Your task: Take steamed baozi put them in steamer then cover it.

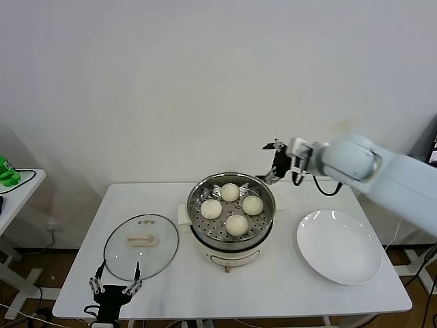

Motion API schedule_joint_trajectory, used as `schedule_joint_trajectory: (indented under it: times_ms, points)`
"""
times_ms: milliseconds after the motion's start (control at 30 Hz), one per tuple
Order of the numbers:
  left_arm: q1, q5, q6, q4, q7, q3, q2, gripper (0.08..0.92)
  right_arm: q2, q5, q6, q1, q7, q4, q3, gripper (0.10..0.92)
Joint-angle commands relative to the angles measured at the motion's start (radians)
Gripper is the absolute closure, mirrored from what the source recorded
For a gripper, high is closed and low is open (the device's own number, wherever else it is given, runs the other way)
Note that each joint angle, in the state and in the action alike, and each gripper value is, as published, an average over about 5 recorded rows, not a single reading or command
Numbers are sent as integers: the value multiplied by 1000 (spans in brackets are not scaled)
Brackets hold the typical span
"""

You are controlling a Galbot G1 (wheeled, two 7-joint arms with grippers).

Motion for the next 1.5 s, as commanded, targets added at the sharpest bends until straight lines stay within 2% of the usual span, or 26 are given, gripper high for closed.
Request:
schedule_joint_trajectory:
  times_ms: [33,200,300,533,733,1000,1500]
  points:
    - [-65,-28,-53,55,6,-7,12,177,-11,-145,330,-1119,260,147,1068,203]
    - [-94,39,-88,105,5,-21,24,177,278,-228,516,-1391,180,104,1384,203]
    - [-115,103,-104,147,-5,-29,52,177,412,-220,610,-1484,121,66,1514,202]
    - [-190,315,-95,275,-26,-24,150,177,593,-127,723,-1666,-19,25,1736,203]
    - [-272,527,-90,411,-21,3,218,177,671,-69,745,-1761,-87,28,1837,203]
    - [-321,799,-102,500,-29,22,228,177,730,-92,766,-1778,-89,5,1847,203]
    - [-434,899,-116,591,-31,82,237,177,771,-95,769,-1775,-79,22,1789,203]
